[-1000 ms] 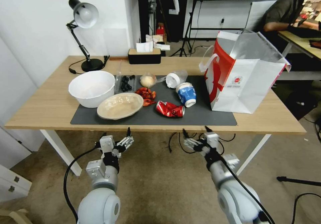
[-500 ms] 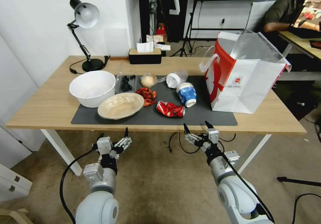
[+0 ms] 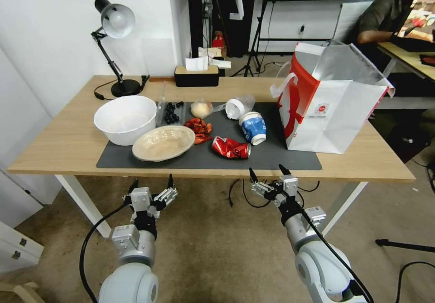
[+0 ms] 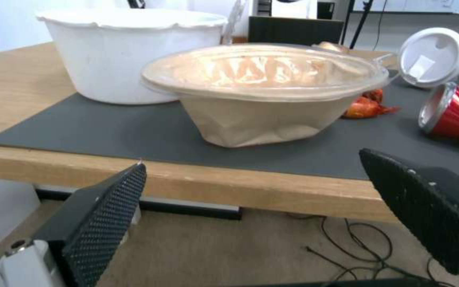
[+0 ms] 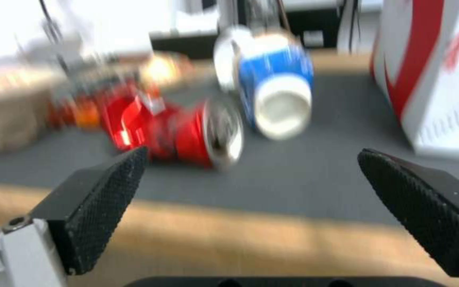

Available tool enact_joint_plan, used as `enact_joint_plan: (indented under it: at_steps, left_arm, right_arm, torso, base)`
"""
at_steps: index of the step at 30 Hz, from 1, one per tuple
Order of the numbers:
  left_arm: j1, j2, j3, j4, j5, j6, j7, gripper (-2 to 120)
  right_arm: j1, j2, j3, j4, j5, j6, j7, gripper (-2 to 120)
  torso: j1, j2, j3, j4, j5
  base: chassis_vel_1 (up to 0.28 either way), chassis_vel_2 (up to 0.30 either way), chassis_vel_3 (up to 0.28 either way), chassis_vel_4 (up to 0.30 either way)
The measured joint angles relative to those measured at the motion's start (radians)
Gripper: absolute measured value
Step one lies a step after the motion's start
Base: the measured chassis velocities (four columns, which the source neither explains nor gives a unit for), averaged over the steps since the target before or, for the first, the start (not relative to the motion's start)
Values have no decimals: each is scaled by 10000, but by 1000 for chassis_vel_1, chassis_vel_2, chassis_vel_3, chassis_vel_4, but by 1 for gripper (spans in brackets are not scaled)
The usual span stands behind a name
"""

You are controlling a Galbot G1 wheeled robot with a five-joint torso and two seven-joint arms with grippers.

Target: Pick up the trash from the table and place it into the takeout bag.

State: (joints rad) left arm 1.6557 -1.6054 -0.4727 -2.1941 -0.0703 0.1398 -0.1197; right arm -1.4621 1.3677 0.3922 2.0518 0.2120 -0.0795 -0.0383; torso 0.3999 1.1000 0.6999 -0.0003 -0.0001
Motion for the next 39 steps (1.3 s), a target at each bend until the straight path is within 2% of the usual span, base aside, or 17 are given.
enact_joint_plan:
  at_steps: [3,4,6,8,9,11,12,14,17,18,21,23,25,39]
  left_arm:
    - [29,33,-62,-22,-56,-19,-1,100]
    - [29,33,-62,-22,-56,-19,-1,100]
    - [60,34,-106,-24,-134,-44,-2,100]
    - [58,35,-98,-25,-161,-57,-9,100]
    - [58,35,-98,-25,-161,-57,-9,100]
    - [-64,117,104,69,-171,-51,-15,100]
    - [-125,172,212,162,-174,-38,-18,100]
    - [-142,198,260,205,-175,-34,-17,100]
    - [-69,204,310,277,-153,-58,-19,100]
    - [-69,204,310,277,-153,-58,-19,100]
    - [-20,174,259,237,-111,-93,-19,100]
    - [-18,173,236,227,-111,-94,-20,100]
    - [5,173,185,133,-234,-75,-25,100]
    - [119,122,186,45,-265,-80,-69,100]
  right_arm:
    - [818,-475,-242,-680,267,1200,-469,100]
    - [818,-475,-242,-680,267,1200,-469,100]
    - [1669,-979,-520,-1073,563,1417,-793,100]
    - [2429,-1549,-877,-1196,1115,1113,-945,100]
    - [2429,-1549,-877,-1196,1115,1113,-945,100]
    - [3157,-2074,-1228,-1180,1517,358,-925,100]
    - [3548,-2342,-1422,-1159,1662,-132,-851,100]
    - [3874,-2518,-1596,-1162,1842,-486,-773,100]
    - [5470,-3076,-2666,-1534,2816,-2063,-315,100]
    - [5470,-3076,-2666,-1534,2816,-2063,-315,100]
    - [6831,-3389,-3804,-2077,3657,-3187,-67,100]
    - [7049,-3424,-4014,-2195,3778,-3341,-60,100]
    - [7938,-3468,-4845,-2680,4272,-3970,-153,100]
    - [9869,-3205,-6539,-3566,4324,-5744,157,100]
  torso:
    - [0,0,0,3,2]
    - [0,0,0,3,2]
    - [0,0,1,3,6]
    - [1,0,1,6,0]
    - [1,0,1,6,0]
    - [1,-1,1,5,5]
    - [0,0,1,-3,-1]
    - [1,0,2,-7,0]
    - [1,-1,2,4,3]
    - [1,-1,2,4,3]
    - [1,-1,1,6,0]
    - [1,-1,2,3,2]
    - [2,-1,1,3,0]
    - [2,-1,1,3,1]
  base:
    - [0,0,0,0]
    - [0,0,0,0]
    - [0,0,0,0]
    - [0,0,0,0]
    - [0,0,0,0]
    - [0,0,0,0]
    - [0,0,0,0]
    - [0,0,0,0]
    - [0,0,0,0]
    - [0,0,0,0]
    - [0,0,0,0]
    - [0,0,0,0]
    - [0,0,0,0]
    - [0,0,0,0]
